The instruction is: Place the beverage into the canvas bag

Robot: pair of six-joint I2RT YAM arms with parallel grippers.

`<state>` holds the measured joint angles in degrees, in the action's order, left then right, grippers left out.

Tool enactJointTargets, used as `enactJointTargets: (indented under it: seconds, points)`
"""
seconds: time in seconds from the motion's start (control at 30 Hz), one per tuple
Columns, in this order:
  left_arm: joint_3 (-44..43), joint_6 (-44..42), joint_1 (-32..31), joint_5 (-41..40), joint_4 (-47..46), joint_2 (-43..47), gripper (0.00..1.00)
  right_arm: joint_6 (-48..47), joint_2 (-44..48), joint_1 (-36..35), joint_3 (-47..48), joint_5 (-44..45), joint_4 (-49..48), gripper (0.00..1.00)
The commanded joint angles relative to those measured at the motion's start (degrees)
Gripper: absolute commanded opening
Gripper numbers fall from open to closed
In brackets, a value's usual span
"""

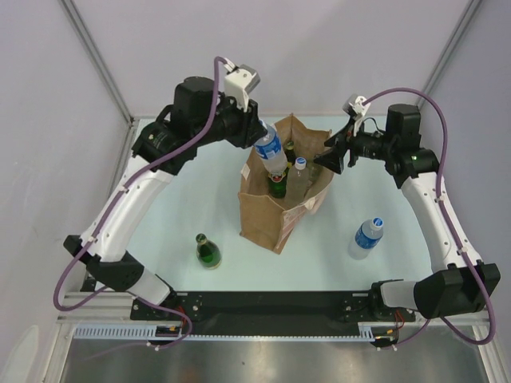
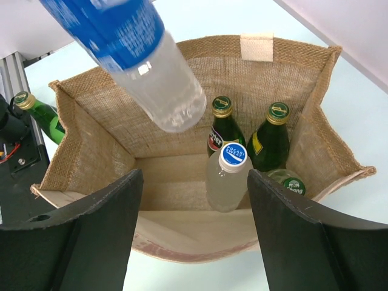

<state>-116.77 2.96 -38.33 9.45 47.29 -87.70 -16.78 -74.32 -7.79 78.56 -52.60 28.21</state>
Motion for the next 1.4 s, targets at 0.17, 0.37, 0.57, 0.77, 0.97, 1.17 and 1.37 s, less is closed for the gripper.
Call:
enactJointTargets:
  seconds: [0.17,0.37,0.57,0.77,0.97,1.17,1.37]
  points:
    - [10.94,-2.79,-1.40,1.27,-8.96,0.87,0.00,-1.77,1.20,0.32,-0.52,-2.16,0.62,0.75]
    - [19.47,-4.80,-1.31,-1.01,-15.63,1.39,0.00,-1.77,0.85,0.32,-0.87,-2.25,0.71,0.75]
    - [26.59,-6.30,-1.40,-2.86,-22.49,1.04,0.00,-2.12,0.76,0.23,-1.05,-2.68,0.97,0.76]
    - [32.57,-6.57,-1.31,-4.18,-27.59,-0.19,0.00,-2.74,0.94,0.32,-0.96,-2.95,1.94,0.75]
    - [34.51,-4.81,-1.31,-6.20,-29.01,-1.42,0.15,-4.75,1.02,0.32,-0.34,-3.47,4.57,0.76]
    - [34.95,-3.40,-1.31,-8.48,-29.09,-0.02,0.52,-8.88,1.46,0.41,0.98,-2.33,9.32,0.76]
    - [34.68,-0.77,-1.31,-9.37,-28.83,3.85,0.77,-12.14,3.31,1.46,1.42,-0.93,14.15,0.76]
